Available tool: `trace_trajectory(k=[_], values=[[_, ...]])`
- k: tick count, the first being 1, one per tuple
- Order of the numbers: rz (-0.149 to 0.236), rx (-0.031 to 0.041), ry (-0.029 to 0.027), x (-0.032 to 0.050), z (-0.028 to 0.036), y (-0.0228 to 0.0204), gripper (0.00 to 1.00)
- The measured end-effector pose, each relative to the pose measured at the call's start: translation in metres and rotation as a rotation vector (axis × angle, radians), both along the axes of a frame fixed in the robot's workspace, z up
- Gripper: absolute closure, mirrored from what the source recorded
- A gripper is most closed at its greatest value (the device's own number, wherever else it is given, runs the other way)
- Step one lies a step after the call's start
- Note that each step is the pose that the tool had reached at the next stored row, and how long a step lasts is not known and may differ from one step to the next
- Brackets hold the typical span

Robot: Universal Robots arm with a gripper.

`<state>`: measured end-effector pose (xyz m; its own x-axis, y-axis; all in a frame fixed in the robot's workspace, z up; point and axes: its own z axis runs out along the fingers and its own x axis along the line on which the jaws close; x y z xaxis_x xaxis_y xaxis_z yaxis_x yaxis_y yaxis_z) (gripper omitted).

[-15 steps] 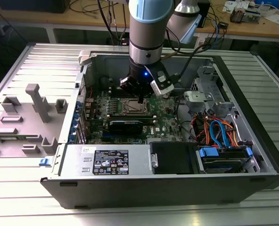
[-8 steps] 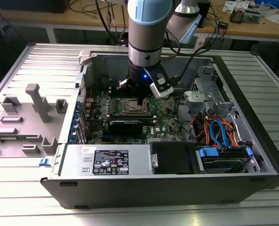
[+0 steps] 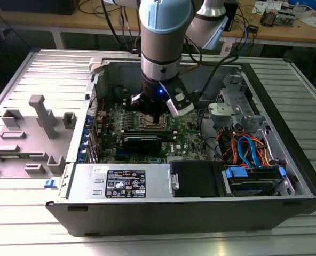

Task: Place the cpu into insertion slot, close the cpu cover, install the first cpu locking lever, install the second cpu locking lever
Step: 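Install the second cpu locking lever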

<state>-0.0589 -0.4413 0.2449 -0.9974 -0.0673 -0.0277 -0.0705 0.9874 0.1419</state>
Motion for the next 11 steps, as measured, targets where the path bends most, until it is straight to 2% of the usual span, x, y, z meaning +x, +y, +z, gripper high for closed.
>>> trace_trajectory(k=[1,2,3,6,9,11], values=[[0.0,-0.0001,0.0003,-0.0005,-0.0002,-0.0008,0.89],[0.0,0.0002,0.0033,-0.0005,-0.0008,-0.001,0.89],[0.0,0.0,0.015,-0.0006,-0.0016,-0.0014,0.89],[0.0,0.0,0.043,-0.0007,-0.0035,-0.004,0.89],[0.0,0.0,0.0467,-0.0033,-0.0064,-0.0091,0.89],[0.0,0.0005,0.0468,-0.0075,-0.007,-0.0098,0.89]])
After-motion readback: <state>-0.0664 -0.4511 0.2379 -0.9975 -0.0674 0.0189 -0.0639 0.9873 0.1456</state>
